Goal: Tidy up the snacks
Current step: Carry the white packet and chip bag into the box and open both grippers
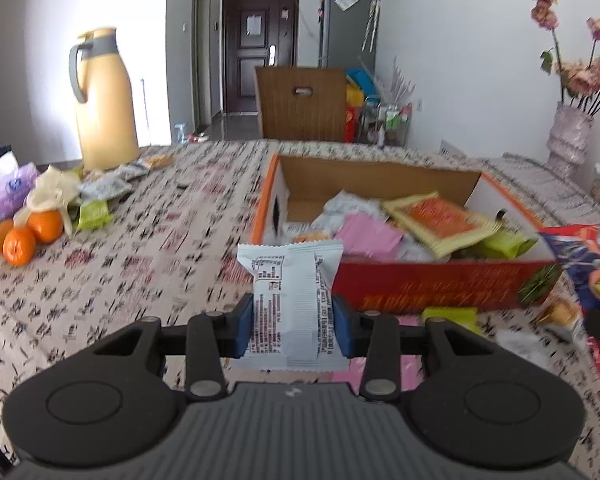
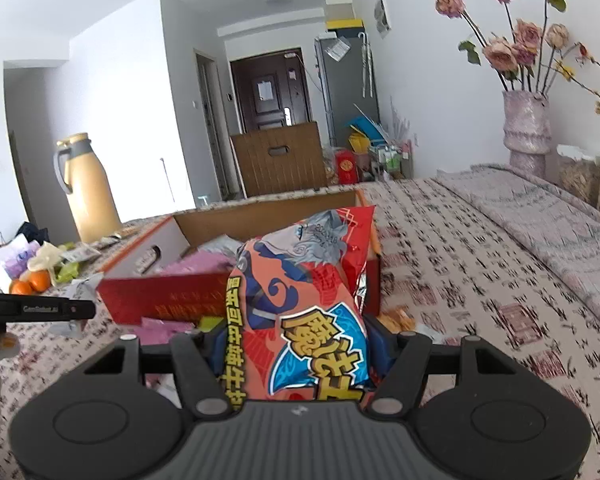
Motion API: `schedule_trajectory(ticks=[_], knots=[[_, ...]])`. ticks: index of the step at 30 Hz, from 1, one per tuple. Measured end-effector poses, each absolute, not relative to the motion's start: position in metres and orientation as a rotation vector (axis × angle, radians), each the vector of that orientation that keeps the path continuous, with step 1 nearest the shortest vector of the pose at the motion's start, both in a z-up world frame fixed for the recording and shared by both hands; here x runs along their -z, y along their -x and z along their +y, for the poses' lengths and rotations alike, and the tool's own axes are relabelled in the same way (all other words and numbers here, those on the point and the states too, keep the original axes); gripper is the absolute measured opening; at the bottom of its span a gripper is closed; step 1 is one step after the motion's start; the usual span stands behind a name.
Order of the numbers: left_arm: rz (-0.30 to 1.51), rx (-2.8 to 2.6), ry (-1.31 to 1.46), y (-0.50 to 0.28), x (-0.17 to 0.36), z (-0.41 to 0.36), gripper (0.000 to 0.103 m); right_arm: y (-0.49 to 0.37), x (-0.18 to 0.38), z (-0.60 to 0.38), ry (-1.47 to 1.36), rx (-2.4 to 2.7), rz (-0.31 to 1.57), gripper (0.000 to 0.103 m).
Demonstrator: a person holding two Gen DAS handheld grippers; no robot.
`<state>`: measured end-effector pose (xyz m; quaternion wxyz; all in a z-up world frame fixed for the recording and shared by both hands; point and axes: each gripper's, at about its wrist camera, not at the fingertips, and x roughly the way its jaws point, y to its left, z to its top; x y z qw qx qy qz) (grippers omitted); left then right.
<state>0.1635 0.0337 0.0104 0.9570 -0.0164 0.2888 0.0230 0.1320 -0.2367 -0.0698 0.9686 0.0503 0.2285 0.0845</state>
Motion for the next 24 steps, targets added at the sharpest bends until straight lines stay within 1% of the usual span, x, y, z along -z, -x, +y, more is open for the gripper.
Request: schedule_trajectory(ticks=[10,17,24], knots=[[0.504,-0.013,0.030,-0.178,-0.043,0.013,0.041,-0.156,0.040,-0.211,-0.111,-0.219,0.392,0.064],[0.487,-0.020,0.044,-0.206,-0.051,0.010,0.041,-0.194,0.028,-0.196,-0.107,-0.221,0.371,0.064],[0.488,-0.031,0.040,-0.238,-0.054,0.008,0.041,-0.231,0.027,-0.186,-0.090,-0.215,0.380,0.064]])
